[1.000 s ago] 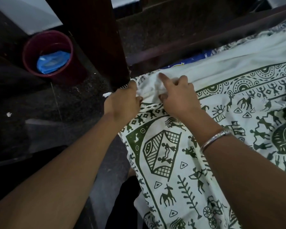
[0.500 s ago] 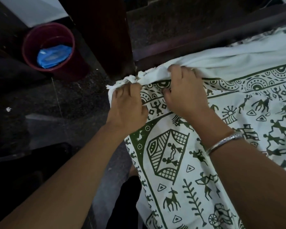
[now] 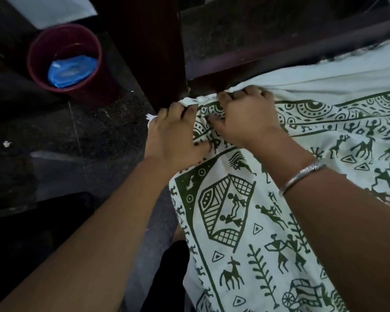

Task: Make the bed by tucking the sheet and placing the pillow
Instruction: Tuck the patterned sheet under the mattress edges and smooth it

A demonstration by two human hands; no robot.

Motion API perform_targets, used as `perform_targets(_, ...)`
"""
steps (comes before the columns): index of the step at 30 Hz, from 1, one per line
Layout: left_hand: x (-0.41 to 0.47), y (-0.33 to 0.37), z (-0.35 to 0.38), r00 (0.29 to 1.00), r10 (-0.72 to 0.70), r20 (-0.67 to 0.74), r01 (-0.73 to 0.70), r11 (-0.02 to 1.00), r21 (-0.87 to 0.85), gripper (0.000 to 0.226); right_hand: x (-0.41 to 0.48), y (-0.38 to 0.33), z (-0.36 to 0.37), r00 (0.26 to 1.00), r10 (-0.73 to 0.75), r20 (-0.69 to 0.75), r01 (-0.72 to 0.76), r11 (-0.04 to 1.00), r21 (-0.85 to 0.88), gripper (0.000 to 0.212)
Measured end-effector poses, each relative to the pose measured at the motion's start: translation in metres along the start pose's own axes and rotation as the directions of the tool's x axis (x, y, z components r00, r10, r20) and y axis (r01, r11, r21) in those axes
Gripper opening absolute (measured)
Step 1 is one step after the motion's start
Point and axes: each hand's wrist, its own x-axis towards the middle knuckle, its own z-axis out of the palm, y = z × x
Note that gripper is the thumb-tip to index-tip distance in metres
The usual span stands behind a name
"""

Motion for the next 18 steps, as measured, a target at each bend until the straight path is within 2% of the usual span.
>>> perform_targets(3, -0.016, -0.011, -0.008, 0.961, 0.019, -0.277, -0.047, 0.994, -0.097, 0.053, -0.013, -0.005, -0.002, 0.94, -0.089, -0.329, 0.083, 0.996, -0.032, 0.029)
perform_targets(4, -0.019, -0.013, -0.01, 0.955, -0.005, -0.295, -0.038, 0.989, -0.14, 0.052, -0.016, -0.006, -0.001, 0.91, -0.131, -0.392, 0.137, 0.99, -0.014, 0.027)
perform_targets(5, -0.019, -0.014, -0.012, 0.967, -0.033, -0.252, -0.014, 0.983, -0.182, 0.053, -0.016, -0.008, 0.0, 0.914, -0.172, -0.368, 0.192, 0.981, 0.02, 0.034)
perform_targets(8, -0.012, -0.01, -0.009, 0.998, -0.058, -0.029, 0.053, 0.985, -0.166, 0.064, -0.009, -0.013, 0.009, 0.961, -0.264, -0.079, 0.272, 0.953, 0.133, 0.067)
perform_targets(13, -0.005, 0.003, -0.013, 0.99, -0.078, 0.114, 0.083, 0.996, -0.039, 0.062, 0.015, -0.014, 0.012, 0.958, -0.267, 0.106, 0.255, 0.96, 0.119, 0.084)
perform_targets(16, -0.001, 0.021, -0.024, 0.975, -0.13, 0.181, 0.102, 0.982, 0.157, 0.058, 0.011, -0.013, 0.005, 0.951, -0.304, 0.048, 0.299, 0.949, 0.101, 0.075)
perform_targets(18, 0.004, 0.039, -0.033, 0.993, -0.091, 0.081, 0.07, 0.969, 0.237, 0.041, -0.003, -0.001, 0.006, 0.943, -0.317, -0.102, 0.326, 0.942, 0.085, 0.06)
